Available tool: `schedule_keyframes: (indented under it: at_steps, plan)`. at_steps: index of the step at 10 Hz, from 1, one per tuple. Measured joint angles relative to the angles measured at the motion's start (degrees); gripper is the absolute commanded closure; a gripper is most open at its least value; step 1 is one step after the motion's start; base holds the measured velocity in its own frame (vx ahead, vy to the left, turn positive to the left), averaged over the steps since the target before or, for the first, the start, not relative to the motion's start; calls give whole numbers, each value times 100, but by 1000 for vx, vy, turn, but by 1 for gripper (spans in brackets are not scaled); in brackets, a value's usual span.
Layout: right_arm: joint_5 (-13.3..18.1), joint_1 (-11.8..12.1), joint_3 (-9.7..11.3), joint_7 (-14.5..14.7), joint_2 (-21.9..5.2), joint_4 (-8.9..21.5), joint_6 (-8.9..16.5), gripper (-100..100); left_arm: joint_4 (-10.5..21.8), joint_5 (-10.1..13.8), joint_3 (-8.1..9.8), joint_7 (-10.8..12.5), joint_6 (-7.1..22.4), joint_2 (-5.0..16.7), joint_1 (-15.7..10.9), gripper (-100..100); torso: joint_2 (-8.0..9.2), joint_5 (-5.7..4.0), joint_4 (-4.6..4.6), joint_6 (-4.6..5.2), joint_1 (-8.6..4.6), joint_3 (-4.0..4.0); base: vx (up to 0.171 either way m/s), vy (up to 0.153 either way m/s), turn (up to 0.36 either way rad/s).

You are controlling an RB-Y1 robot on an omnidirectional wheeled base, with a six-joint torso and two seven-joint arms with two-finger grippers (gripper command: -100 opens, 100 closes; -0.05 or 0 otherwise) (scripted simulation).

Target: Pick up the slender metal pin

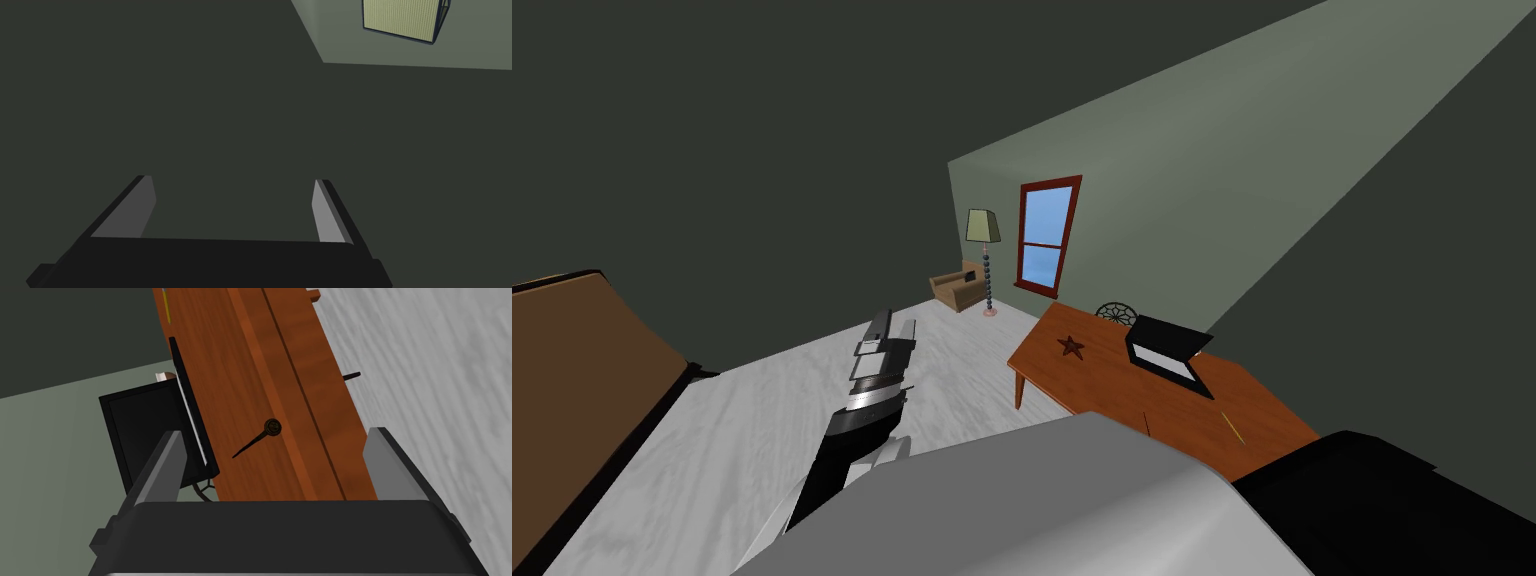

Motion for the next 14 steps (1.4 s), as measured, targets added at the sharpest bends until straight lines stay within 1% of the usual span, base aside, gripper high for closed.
schedule_keyframes:
  at_steps: [2,3,4,6,8,9,10,11,12,13,14]
  plan:
    - [78,-16,62,-202,194,230,78,-100,0,0,1,0,0,1,1,0,-16,-11,-3,0,-55,-9,54,-170,50]
    - [130,0,102,-346,302,352,128,-100,0,0,2,0,0,2,1,0,-16,-13,-4,0,-64,-9,17,-76,17]
    - [136,3,107,-379,312,366,140,100,0,0,1,0,0,1,0,0,-8,-9,-2,0,-35,-5,4,-15,1]
    - [130,12,110,-376,333,364,128,100,0,0,0,0,0,0,0,0,-3,16,5,-5,-4,1,0,0,0]
    - [130,12,109,-376,331,365,130,100,0,0,0,0,0,0,0,0,-5,14,5,-6,-5,0,0,0,0]
    - [130,12,110,-375,331,365,129,0,0,0,0,0,0,0,0,0,-5,14,5,-6,-5,0,0,0,0]
    - [130,12,110,-375,331,365,130,100,0,0,0,0,0,0,0,0,-5,14,5,-6,-5,0,-26,56,-25]
    - [112,35,92,-316,264,260,128,100,0,0,0,0,0,-1,0,0,3,17,6,-5,12,4,-40,138,-57]
    - [63,67,51,-159,154,53,129,100,0,0,-1,0,0,-1,0,0,8,21,8,-6,41,7,-39,181,-52]
    - [14,97,14,11,41,-142,112,100,0,0,-2,0,0,-2,-1,0,10,24,8,-6,61,8,-17,83,-18]
    - [9,99,11,48,34,-164,105,0,0,0,-1,0,0,-1,0,0,4,23,7,-5,36,5,-3,16,-1]
